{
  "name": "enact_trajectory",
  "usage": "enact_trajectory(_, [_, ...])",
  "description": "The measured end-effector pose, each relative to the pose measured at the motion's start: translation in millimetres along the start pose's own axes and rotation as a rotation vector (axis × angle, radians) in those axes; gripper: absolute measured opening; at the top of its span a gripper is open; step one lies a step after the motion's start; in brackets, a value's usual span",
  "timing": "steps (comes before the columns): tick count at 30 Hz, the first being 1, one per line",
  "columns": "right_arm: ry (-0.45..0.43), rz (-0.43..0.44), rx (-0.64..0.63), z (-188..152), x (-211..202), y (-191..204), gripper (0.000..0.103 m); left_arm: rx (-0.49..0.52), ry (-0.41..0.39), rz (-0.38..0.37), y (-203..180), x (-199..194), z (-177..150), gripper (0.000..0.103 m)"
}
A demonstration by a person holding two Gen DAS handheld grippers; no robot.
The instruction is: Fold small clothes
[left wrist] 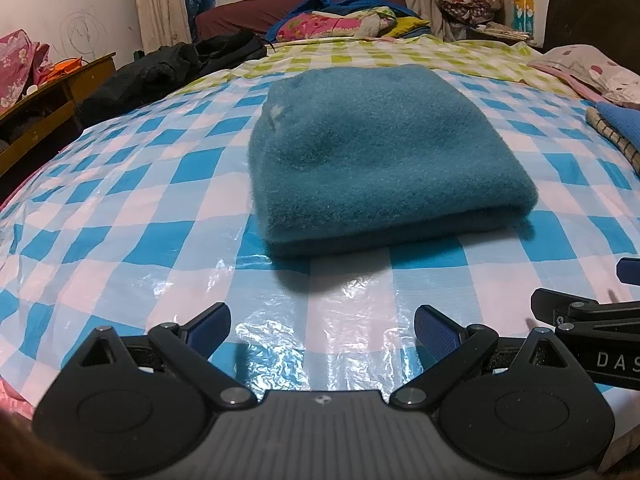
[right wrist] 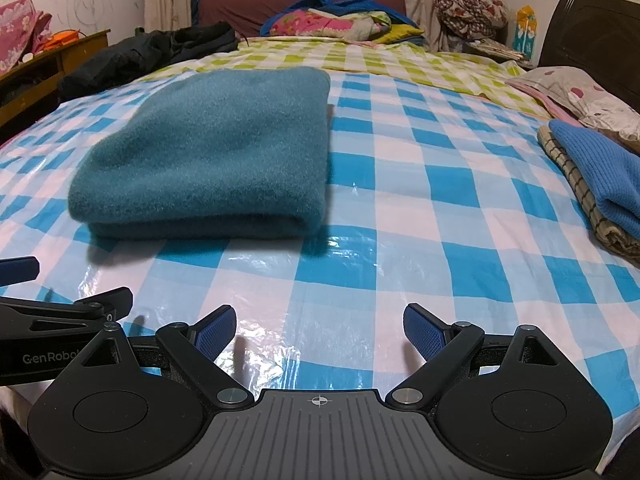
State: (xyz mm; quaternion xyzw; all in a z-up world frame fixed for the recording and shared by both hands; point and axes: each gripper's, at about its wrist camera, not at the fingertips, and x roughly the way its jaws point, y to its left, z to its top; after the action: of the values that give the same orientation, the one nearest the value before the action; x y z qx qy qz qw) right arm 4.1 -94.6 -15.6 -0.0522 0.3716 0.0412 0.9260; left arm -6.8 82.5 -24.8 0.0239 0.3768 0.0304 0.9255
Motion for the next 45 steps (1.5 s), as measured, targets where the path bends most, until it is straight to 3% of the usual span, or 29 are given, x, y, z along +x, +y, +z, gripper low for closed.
enact_trajectory(45, [0.016,-0.007,0.004,-1.5,-1.5,-0.5,0.092,0.014,0.000,0.031,-4.3,-3.1,-1.6,0.103])
